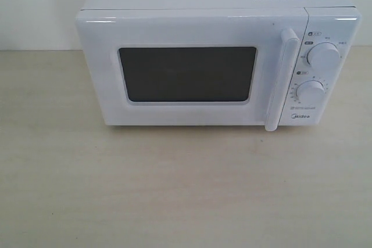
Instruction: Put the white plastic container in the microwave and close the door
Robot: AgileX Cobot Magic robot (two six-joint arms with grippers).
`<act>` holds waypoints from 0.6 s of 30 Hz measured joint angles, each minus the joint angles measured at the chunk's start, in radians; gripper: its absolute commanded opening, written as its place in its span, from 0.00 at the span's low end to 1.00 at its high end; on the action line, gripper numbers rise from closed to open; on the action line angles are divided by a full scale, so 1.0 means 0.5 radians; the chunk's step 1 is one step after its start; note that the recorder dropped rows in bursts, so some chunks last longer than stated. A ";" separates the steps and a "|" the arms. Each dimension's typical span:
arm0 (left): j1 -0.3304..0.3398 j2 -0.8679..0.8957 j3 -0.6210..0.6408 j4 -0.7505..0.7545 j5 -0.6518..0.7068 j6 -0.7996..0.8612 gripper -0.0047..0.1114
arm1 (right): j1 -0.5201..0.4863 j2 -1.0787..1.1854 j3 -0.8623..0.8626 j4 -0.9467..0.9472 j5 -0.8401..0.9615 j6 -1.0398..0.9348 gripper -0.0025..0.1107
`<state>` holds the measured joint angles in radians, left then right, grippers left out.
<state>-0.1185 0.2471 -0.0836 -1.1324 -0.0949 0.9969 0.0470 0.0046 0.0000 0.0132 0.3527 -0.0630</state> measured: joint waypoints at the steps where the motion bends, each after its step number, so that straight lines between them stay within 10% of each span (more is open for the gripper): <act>1: 0.042 -0.040 0.010 0.000 0.000 0.000 0.08 | 0.000 0.000 0.000 0.000 0.000 0.000 0.02; 13: 0.117 -0.160 0.033 -0.010 0.016 -0.046 0.08 | 0.000 0.000 0.000 0.000 0.000 0.000 0.02; 18: 0.117 -0.199 0.033 -0.070 0.190 -0.691 0.08 | 0.000 0.000 0.000 0.000 0.000 0.000 0.02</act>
<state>-0.0598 0.1478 -0.0671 -1.1672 0.0000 0.6512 0.0470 0.0046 0.0000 0.0132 0.3527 -0.0630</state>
